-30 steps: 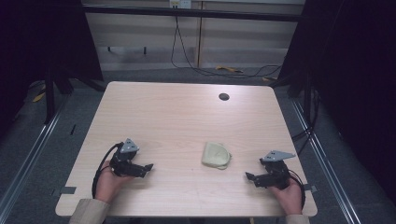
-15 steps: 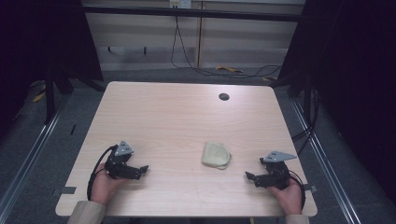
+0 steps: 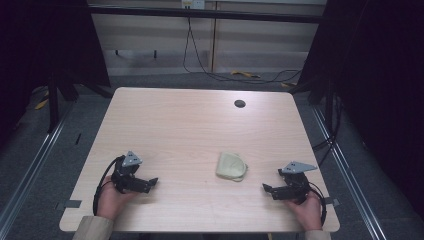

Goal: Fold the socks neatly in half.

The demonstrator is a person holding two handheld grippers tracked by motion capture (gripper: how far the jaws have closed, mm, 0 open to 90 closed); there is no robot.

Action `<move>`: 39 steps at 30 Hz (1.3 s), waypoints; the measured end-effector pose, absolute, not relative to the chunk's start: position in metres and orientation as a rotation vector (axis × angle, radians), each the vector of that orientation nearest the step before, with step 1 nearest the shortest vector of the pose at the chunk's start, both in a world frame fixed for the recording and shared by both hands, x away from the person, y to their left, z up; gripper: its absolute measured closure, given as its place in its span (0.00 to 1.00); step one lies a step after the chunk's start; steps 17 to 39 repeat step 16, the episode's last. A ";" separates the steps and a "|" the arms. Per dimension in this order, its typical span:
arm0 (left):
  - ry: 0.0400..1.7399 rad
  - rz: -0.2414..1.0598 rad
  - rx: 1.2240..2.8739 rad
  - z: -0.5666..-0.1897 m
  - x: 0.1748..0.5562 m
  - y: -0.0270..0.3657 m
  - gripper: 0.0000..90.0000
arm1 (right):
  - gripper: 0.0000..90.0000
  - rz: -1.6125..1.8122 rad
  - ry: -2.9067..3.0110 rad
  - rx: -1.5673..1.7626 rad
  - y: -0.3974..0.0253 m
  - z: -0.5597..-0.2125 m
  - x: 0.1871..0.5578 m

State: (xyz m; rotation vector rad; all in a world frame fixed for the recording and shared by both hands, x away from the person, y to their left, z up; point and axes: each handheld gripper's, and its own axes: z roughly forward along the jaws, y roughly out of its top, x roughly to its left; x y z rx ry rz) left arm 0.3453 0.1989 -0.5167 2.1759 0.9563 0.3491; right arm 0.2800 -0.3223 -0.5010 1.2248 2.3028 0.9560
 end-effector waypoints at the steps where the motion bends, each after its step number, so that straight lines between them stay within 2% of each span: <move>1: 0.957 0.349 2.176 -0.517 0.345 0.199 0.00 | 0.15 0.956 2.299 1.230 -0.322 -0.501 0.280; 39: 0.954 0.348 2.179 -0.517 0.345 0.199 0.00 | 0.15 0.950 2.292 1.239 -0.322 -0.501 0.280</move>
